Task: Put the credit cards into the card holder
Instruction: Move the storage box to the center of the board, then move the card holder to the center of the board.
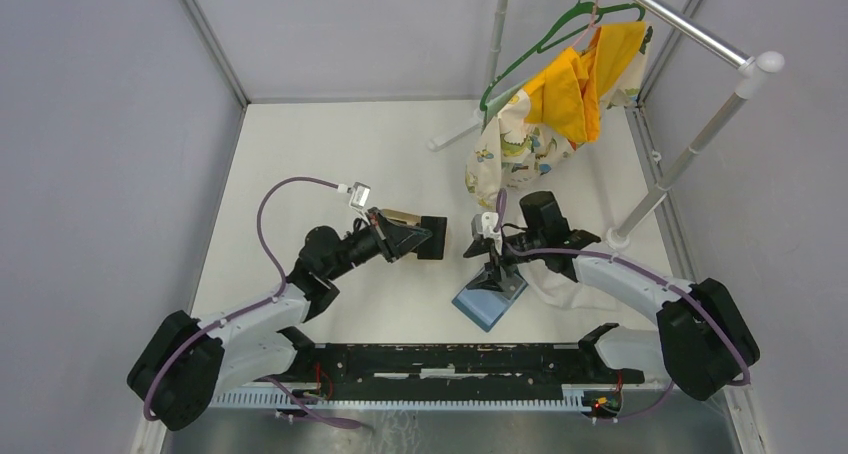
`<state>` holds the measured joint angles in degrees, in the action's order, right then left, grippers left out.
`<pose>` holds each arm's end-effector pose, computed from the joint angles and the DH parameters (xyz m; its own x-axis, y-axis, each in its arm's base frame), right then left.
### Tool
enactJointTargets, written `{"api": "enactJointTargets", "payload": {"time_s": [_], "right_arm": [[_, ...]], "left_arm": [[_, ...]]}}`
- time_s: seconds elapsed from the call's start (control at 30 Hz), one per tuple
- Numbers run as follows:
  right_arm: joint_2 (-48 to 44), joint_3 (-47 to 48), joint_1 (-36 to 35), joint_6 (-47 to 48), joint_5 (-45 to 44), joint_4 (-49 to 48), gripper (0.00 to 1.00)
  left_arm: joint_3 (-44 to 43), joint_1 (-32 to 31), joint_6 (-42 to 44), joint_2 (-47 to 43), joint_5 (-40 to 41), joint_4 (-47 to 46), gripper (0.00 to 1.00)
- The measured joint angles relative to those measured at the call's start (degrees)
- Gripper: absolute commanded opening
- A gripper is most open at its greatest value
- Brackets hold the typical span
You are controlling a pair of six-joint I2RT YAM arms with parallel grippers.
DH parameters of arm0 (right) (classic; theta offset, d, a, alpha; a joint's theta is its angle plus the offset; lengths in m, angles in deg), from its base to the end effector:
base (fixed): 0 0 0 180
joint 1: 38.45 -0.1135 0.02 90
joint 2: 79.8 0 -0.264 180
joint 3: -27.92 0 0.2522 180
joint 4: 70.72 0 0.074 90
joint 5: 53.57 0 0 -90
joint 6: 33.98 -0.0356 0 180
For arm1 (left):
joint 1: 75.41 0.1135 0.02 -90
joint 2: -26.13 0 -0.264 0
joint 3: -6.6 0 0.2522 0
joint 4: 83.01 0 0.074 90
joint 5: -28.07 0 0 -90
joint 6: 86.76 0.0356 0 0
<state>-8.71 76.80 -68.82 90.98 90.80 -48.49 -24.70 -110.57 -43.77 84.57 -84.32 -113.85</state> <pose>0.1886 0.1441 0.2016 -0.0394 -0.4100 -0.9112 -0.9979 -0.0314 0.0573 0.1663 -0.1337 0.2303 -0.5808 -0.4182 -0.6984 0.6136 0.3390 -0.7132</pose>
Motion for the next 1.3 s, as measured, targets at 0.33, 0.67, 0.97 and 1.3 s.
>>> {"api": "enactJointTargets", "payload": {"time_s": [0.33,0.67,0.97,1.3], "right_arm": [[0.5,-5.7,0.5,-34.3,5.7,-29.9,0.68],[0.9,-8.1,0.5,-57.9,7.5,-48.9,0.63],[1.6,-8.8,1.2,-67.3,6.8,-55.7,0.16],[2.3,-9.9,1.9,-71.8,7.3,-58.5,0.00]], "left_arm": [[-1.7,-7.7,-0.8,5.5,5.9,-7.9,0.02],[-2.7,-9.1,-0.8,8.4,7.3,-10.5,0.02],[-2.8,-9.3,-0.8,8.4,6.9,-11.8,0.02],[-4.4,-9.5,-0.1,9.5,3.4,-11.2,0.34]]}}
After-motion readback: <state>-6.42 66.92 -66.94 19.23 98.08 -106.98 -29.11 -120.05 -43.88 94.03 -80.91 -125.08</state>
